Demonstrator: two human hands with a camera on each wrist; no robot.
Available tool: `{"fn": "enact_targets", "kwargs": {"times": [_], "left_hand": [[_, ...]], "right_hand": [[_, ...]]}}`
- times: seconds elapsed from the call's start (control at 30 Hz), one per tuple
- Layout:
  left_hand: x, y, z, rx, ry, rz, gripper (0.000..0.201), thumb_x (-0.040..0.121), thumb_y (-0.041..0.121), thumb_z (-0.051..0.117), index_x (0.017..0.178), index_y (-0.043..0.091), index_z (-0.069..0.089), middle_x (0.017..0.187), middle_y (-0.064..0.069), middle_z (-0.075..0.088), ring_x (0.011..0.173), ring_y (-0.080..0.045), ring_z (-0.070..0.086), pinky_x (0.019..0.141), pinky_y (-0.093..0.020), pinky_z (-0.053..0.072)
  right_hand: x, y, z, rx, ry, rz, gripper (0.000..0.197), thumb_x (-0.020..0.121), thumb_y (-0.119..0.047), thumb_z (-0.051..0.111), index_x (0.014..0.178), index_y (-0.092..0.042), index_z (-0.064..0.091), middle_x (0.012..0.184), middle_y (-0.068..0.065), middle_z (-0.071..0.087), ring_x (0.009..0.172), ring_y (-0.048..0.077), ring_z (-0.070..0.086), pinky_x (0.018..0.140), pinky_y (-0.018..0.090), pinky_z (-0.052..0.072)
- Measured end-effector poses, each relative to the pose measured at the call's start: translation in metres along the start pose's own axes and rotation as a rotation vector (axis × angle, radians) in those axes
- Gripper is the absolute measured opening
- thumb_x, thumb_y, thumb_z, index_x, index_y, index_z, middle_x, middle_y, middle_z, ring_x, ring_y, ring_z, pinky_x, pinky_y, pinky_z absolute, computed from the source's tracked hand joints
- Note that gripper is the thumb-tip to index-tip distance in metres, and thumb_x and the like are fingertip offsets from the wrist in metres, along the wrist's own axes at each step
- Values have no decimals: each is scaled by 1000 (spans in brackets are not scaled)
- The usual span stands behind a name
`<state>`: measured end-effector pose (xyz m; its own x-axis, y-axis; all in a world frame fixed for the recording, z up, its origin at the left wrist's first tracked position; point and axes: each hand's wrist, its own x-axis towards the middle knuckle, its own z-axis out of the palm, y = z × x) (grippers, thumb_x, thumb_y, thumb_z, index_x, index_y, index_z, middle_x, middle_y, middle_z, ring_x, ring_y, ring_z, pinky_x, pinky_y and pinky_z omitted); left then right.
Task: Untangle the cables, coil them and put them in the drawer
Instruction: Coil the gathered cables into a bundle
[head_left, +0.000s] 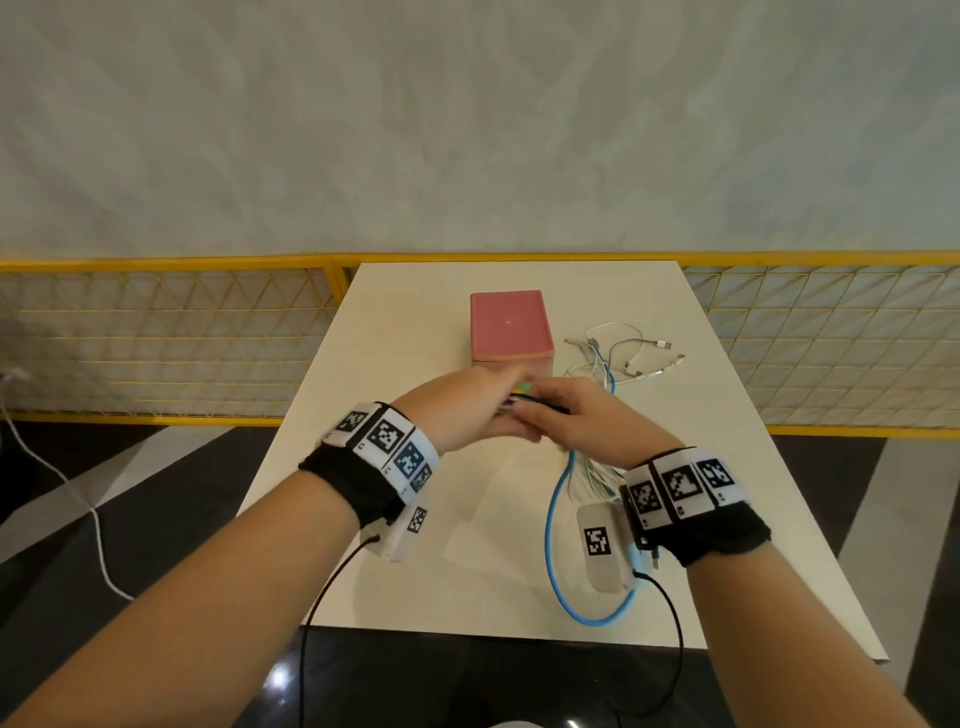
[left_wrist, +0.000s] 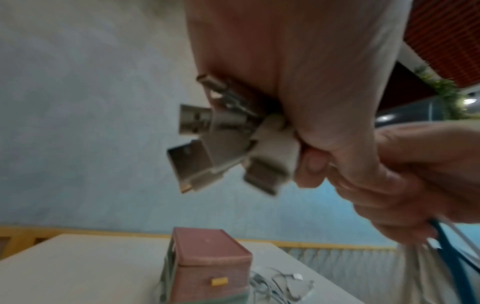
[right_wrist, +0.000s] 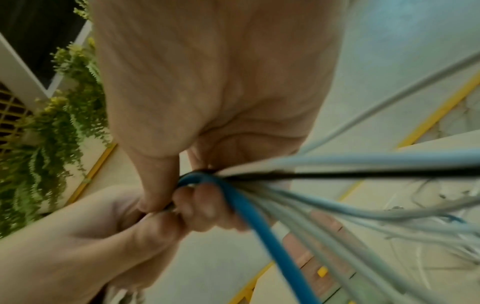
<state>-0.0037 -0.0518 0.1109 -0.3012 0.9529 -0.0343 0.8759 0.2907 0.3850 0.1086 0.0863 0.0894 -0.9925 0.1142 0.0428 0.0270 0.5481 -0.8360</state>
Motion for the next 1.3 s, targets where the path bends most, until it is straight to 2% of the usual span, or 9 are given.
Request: {"fn": "enact_targets", "kwargs": {"times": [0.2,0.3,0.47,0.63,0.7,0.9,1.1,1.2,1.3], "left_hand": [[-6,-18,-12,-130,174,-13,32,98,38,51,113,12,63,69,11,55,57,7,53,49,-14,39],[-5,-18,-9,-353,320,-69,22,101,31,48,97,13,58,62,10,52,50,3,52,47,-13,37],[4,-3,14,-763,421,-159,16,103,38,40,96,34,55,50,13,46,47,-12,43,56,-38,43],[3,9,18,-838,411,-134,15,98,44,49,105,35,59,48,19,47,43,-7,42,45,-20,36],[1,14,17,-856,383,-113,10,99,31,52,102,27,61,57,20,66,48,-3,57,44,-14,33],[5,3,25,-836,293,-85,32,88,25,69,119,21,61,106,7,70,101,1,65,87,-14,48],[11,5,26,-907,404,-148,33,83,25,76,112,12,65,85,8,71,82,-3,69,75,-17,51],[10,8,18,-881,453,-134,31,89,28,70,111,7,64,66,10,69,61,-7,68,63,-21,53],[9,11,12,-886,508,-113,25,92,20,66,109,2,65,62,9,68,53,-1,62,52,-15,48]], "right_hand": [[-13,15,-11,103,14,25,22,99,-22,45,78,-22,53,69,1,49,66,18,58,66,21,49],[-17,19,-2,141,85,57,23,101,-17,40,80,-18,49,69,3,47,63,18,57,64,18,48],[-3,14,23,276,358,139,28,102,-28,32,82,-14,45,62,-4,39,47,9,34,44,26,34],[4,4,28,356,447,121,31,102,-30,30,75,-21,42,60,-3,40,44,7,33,42,23,28],[5,0,26,405,433,111,32,103,-32,29,78,-19,45,58,-1,38,42,7,33,40,22,28],[5,-11,19,699,238,182,52,100,-50,21,79,-17,56,52,-6,32,45,6,24,45,20,22],[12,-12,20,827,166,95,87,92,-64,0,120,-1,53,77,10,47,54,13,28,51,25,25],[10,-19,19,919,122,44,75,95,-62,7,125,-13,56,93,16,45,58,15,31,58,28,27],[12,-18,23,757,162,-50,33,90,-43,51,110,-20,63,109,12,47,83,17,54,72,34,46]]}}
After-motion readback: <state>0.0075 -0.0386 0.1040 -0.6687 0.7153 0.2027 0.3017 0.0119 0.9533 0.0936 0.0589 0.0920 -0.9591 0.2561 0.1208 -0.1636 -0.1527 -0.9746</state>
